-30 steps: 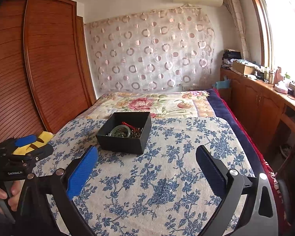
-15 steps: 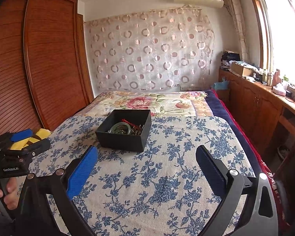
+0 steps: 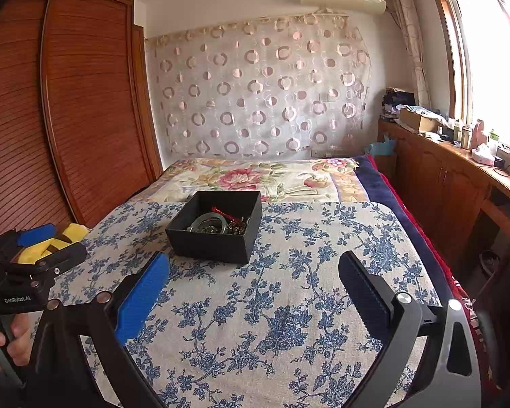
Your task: Organize jewelry
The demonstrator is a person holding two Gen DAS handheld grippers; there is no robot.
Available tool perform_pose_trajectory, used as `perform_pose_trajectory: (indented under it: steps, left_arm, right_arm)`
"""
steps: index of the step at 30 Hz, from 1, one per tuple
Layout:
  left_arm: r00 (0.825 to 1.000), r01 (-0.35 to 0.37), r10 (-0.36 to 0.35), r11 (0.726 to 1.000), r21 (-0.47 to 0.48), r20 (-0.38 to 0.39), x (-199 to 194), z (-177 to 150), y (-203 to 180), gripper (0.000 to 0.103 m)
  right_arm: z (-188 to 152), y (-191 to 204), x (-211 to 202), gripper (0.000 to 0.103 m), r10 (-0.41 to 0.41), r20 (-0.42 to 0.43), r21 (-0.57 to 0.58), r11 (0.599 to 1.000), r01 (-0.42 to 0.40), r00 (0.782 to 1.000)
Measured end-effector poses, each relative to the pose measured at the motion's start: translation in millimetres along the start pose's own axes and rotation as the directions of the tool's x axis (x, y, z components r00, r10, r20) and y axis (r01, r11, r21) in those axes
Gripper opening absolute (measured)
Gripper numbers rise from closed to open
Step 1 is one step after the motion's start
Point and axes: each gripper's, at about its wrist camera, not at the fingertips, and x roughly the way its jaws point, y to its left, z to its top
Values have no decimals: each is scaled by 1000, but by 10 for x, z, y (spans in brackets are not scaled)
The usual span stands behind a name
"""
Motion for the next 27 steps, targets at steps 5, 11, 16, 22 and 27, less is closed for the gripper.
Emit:
perform_pose_trajectory:
  steps: [5,11,16,22,27]
  left_arm:
    - [1000,0,0,1000,1,0,0,-1,0,95]
    - [1000,0,0,1000,-1,-1,0,-2,2,95]
    - [1000,-1,1,1000,1,2,-2,-3,2,95]
    - [1000,-2,2,1000,0,5,-13,9,0,95]
    - [1000,-3,3,1000,-1,7,-22,19,-1,95]
  right_arm:
    - [4,-5,-4,100,0,0,0,1000,0,1000]
    - [1,-4,-2,100,0,0,0,1000,0,1000]
    - [-6,3,2,100,-1,0,-1,1000,1,1000]
    - [-2,-6,-1,100,0,0,0,1000,0,1000]
    - [-3,-6,0,100,0,0,1,1000,0,1000]
